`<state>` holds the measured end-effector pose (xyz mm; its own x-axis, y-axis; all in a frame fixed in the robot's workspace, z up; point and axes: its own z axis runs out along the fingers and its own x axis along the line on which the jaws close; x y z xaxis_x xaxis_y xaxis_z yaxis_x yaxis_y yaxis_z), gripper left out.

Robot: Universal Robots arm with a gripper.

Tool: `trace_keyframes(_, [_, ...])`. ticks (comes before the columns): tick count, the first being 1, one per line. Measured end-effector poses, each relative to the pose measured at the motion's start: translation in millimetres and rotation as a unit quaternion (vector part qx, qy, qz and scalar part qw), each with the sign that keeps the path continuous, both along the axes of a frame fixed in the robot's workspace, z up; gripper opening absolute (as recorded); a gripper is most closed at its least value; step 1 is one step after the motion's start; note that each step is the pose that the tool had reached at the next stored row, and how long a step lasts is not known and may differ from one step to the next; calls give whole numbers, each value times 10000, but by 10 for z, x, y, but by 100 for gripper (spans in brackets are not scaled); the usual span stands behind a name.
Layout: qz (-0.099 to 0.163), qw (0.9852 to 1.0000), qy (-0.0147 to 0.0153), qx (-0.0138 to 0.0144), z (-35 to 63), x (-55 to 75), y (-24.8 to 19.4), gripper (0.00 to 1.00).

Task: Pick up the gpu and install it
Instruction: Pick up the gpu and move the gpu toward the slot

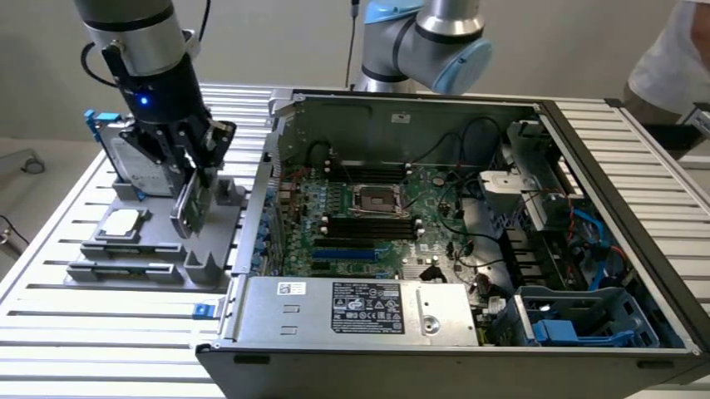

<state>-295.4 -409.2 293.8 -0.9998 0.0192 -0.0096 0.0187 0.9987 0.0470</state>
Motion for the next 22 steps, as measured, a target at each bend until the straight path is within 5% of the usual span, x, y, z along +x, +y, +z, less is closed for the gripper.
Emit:
trace_keyframes(14, [13, 10000, 4, 0, 638, 121, 0, 29])
trace_keyframes(22, [40, 10000, 70, 1, 1002, 412, -3, 29])
